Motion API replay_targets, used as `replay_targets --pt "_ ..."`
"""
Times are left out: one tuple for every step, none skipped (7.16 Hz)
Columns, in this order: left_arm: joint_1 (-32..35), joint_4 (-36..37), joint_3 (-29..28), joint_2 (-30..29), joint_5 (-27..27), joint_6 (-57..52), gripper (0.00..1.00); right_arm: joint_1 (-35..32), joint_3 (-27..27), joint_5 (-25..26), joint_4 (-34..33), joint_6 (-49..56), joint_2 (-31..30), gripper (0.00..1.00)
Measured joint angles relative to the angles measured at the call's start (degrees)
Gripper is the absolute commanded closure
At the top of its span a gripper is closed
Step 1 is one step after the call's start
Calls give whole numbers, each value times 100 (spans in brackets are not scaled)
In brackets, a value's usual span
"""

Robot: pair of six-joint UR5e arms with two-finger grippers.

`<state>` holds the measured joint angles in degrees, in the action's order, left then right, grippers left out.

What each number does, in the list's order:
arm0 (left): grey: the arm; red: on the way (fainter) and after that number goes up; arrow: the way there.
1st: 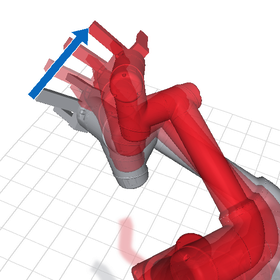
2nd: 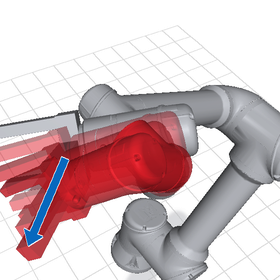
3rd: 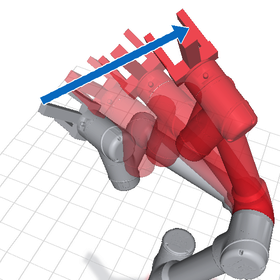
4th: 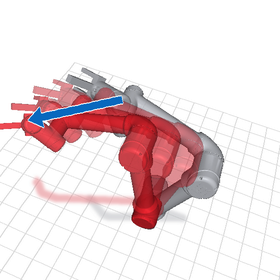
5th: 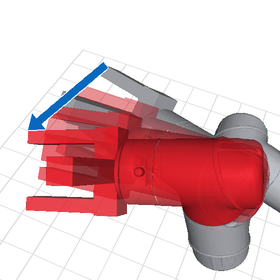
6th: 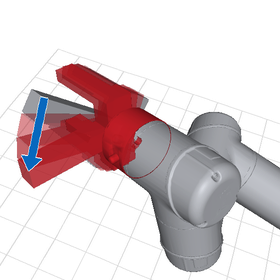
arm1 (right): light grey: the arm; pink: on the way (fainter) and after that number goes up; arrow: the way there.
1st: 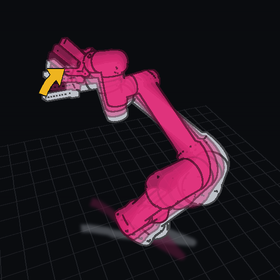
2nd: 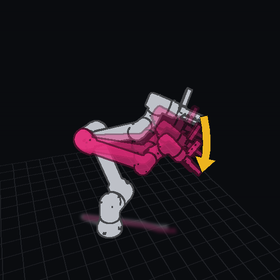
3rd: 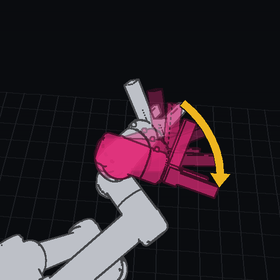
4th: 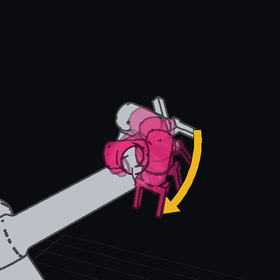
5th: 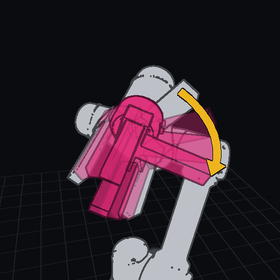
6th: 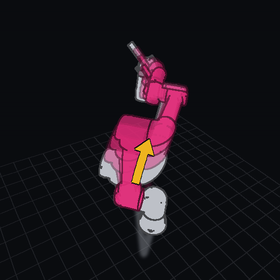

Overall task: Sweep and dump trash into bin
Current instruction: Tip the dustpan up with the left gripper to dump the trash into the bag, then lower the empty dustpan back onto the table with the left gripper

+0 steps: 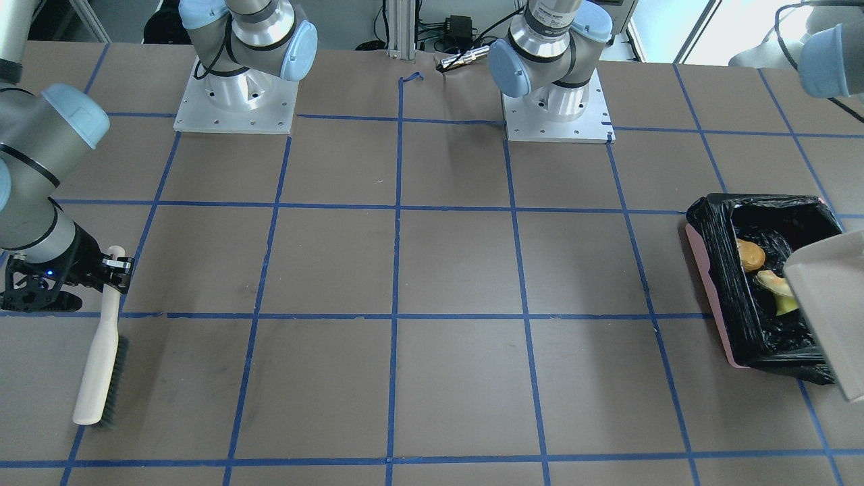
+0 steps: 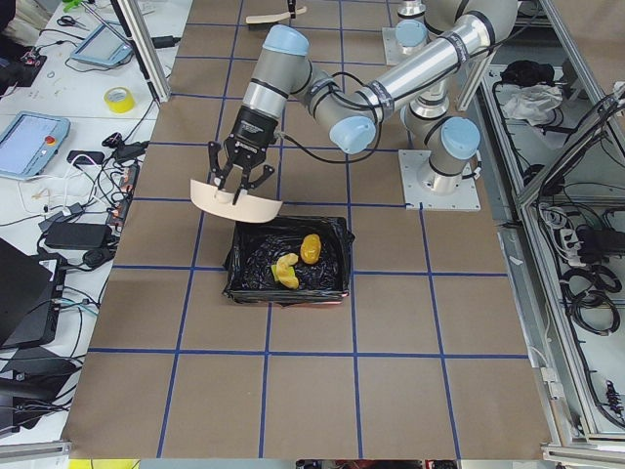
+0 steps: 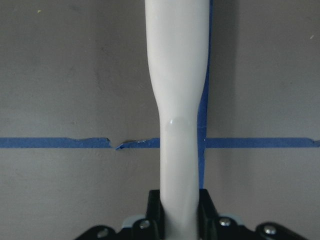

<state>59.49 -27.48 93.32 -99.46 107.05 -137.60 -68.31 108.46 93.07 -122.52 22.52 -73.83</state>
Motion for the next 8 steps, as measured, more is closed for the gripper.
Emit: replay_targets --pt "202 -3 41 -22 -592 457 100 1 3 1 14 4 0 49" --pt "303 -80 111 -83 -1264 869 100 1 6 1 17 10 0 48" --pt "347 -235 234 -165 -1962 1265 100 1 7 1 16 16 1 46" --pt "368 -413 341 -260 -2514 1643 100 1 8 -1 10 17 1 46" --pt "417 -744 374 -376 -2899 1940 100 1 9 -4 7 14 7 40" --pt "517 -1322 341 -530 -3148 2103 100 1 2 -7 9 17 9 39" --pt "652 -1871 268 -699 -3263 2175 100 2 -4 -8 14 29 18 39" --pt "834 -2291 180 -862 -3237 2218 100 1 -1 -4 21 37 38 38"
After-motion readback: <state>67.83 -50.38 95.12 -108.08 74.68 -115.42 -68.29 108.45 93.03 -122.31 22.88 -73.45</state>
